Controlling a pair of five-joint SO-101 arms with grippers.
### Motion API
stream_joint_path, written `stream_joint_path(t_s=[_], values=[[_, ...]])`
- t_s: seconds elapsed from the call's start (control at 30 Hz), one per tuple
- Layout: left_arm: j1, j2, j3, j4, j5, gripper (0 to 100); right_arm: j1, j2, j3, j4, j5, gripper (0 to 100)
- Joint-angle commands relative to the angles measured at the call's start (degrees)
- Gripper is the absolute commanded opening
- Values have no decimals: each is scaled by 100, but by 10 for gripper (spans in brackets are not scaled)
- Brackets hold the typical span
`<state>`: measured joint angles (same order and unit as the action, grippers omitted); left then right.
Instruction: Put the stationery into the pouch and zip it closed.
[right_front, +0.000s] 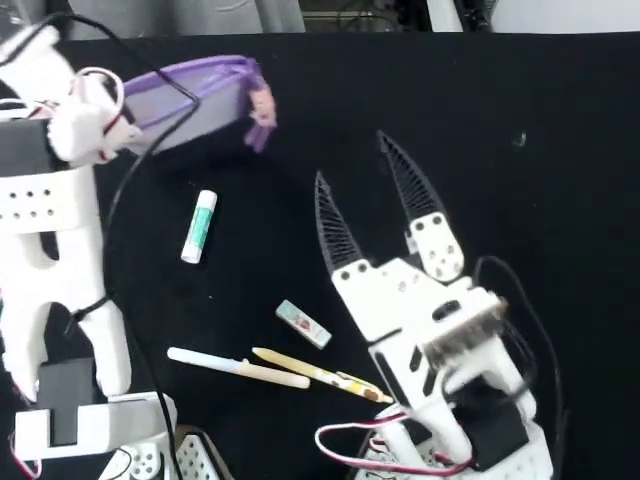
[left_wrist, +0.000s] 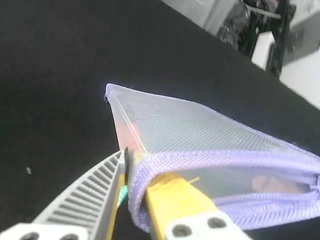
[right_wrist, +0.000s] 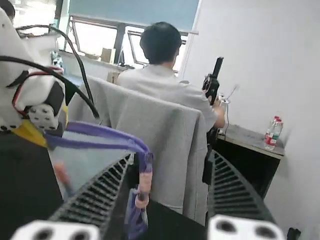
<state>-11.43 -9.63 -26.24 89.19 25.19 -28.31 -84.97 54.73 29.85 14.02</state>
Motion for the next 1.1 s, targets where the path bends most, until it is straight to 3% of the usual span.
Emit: stream_joint_path(t_s=[0.0,0.37,0.77,0.9,1.07], values=[[-514,-105,-479,-9,79,30,-176,514,-365,299,44,198],[-840,-62,-479,-62,62,30,-703,2079,-936,2048,53,198],[-1314,-53,-426,-264,53,30,-2119,3433,-119,1538,62,198],[-1560,-53,-435,-360,44,30,-2646,4127,-154,1495,466,198],[-2026,-53,-426,-624,-79,30,-2848,5042,-365,1354,475,198]])
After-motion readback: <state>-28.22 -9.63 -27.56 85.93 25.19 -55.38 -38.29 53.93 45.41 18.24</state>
